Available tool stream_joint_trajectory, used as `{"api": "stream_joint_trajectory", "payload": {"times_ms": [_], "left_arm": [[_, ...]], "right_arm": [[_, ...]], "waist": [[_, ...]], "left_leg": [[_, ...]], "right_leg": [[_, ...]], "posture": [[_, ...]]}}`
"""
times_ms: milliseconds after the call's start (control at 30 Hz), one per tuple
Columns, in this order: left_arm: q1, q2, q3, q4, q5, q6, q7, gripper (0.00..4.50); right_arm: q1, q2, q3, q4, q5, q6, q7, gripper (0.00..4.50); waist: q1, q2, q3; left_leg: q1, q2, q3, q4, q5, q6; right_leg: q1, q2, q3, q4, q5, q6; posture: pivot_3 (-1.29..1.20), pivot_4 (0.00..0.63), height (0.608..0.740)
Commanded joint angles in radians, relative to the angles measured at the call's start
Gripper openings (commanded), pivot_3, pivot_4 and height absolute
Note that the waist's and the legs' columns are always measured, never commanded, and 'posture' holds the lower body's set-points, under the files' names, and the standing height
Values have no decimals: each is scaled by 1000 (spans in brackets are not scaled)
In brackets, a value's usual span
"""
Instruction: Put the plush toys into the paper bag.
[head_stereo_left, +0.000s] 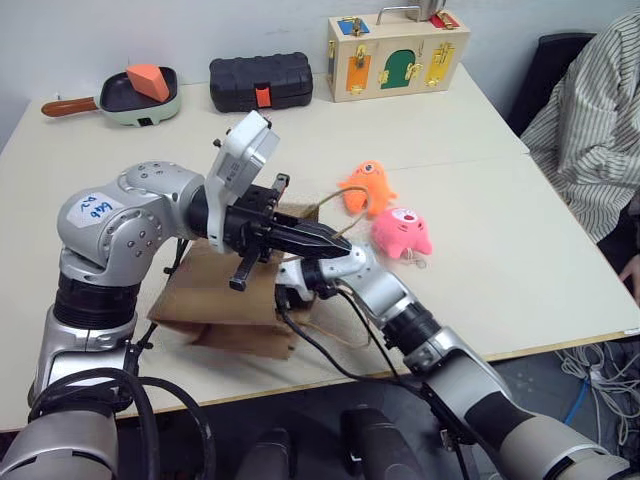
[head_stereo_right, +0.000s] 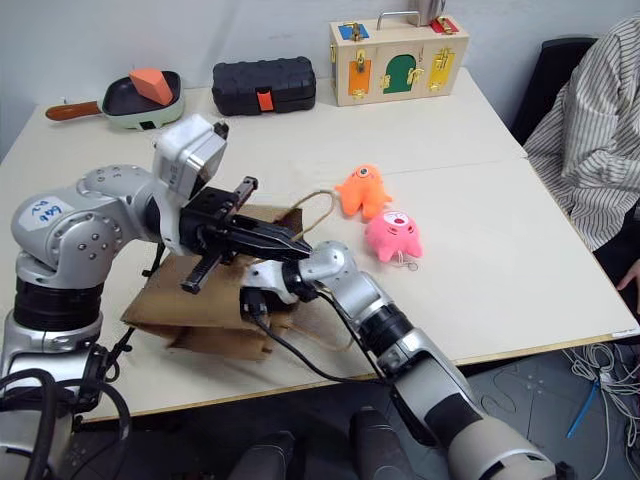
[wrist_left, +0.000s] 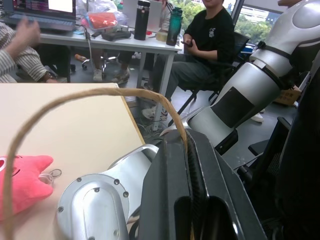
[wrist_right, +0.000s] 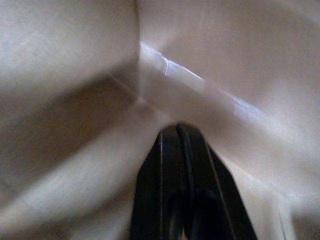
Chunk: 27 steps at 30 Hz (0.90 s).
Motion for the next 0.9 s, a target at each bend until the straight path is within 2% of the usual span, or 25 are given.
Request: {"api": "stream_joint_trajectory", "payload": {"times_ms": [33,267,500,800,900], "left_arm": [[-10,-4,8,-20,2,-24,0,0],[-40,17,52,-3,-11,-20,18,0],[-111,26,116,46,-44,18,52,0],[-83,49,96,19,-21,15,29,0],[-120,38,102,45,-28,25,42,0]], "right_arm": [[13,9,33,113,-87,-29,-95,25],[41,-44,35,255,-184,-35,-234,25],[50,-92,27,260,-215,-31,-306,25],[77,-118,8,167,-180,-7,-278,25],[89,-127,14,152,-196,-14,-285,25]], "waist": [[5,0,0],[4,0,0],[22,1,-1],[37,3,-2],[36,3,-2]], "left_leg": [[0,0,-1,0,0,0],[2,-2,-1,1,0,0],[2,-3,-1,4,1,-1],[3,-3,-2,4,2,-3],[3,-3,-2,4,2,-3]], "right_leg": [[0,0,0,0,0,0],[1,-2,0,0,0,0],[5,-2,2,0,0,0],[7,-2,2,1,0,0],[7,-2,2,1,0,0]], "posture": [[0,150,740],[0,150,740],[0,150,740],[0,150,740],[0,150,740]]}}
